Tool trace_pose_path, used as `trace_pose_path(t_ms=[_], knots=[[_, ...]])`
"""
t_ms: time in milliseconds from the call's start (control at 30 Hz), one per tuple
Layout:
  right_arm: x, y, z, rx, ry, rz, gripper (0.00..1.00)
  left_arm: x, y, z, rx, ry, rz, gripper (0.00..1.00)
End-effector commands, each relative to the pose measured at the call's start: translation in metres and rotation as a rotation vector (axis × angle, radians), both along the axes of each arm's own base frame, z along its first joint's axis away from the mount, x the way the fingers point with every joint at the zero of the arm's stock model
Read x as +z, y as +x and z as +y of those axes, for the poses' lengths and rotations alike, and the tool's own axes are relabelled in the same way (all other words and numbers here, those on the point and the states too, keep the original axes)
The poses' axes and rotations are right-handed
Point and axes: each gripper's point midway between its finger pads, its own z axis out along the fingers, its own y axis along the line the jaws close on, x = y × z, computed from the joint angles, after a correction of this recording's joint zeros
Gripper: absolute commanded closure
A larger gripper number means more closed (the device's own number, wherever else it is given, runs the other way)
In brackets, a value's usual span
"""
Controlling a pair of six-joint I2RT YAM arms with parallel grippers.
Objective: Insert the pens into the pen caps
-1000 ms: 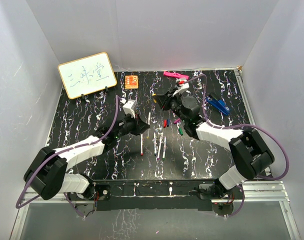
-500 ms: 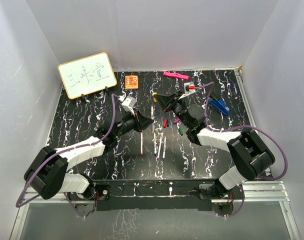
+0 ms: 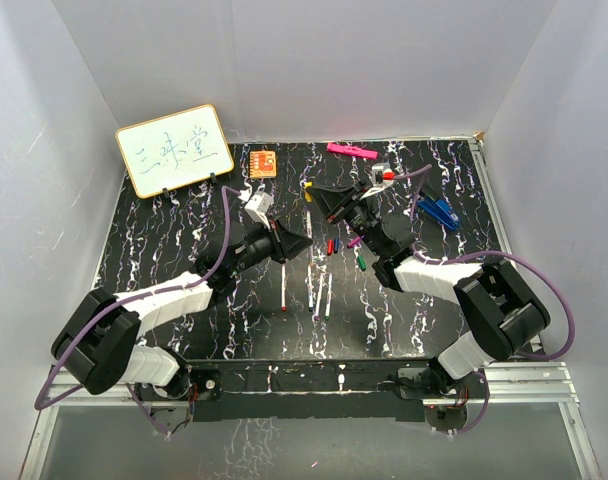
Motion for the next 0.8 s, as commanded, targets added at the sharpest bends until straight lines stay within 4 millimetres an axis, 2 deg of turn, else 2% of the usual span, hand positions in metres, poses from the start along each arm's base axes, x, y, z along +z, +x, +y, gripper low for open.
trace_pose_path(t_ms=[0, 267, 767], knots=[[0.019, -0.006, 0.000, 0.016, 0.030, -0.075, 1.00, 0.025, -0.002, -0.006, -0.028, -0.055, -0.055, 1.00], [0.010, -0.006, 0.002, 0.024, 0.009, -0.061, 1.00, 0.033, -0.001, -0.001, -0.005, -0.064, -0.085, 1.00], [0.001, -0.008, 0.003, 0.036, -0.007, -0.042, 1.00, 0.034, 0.001, -0.001, 0.006, -0.064, -0.089, 1.00]])
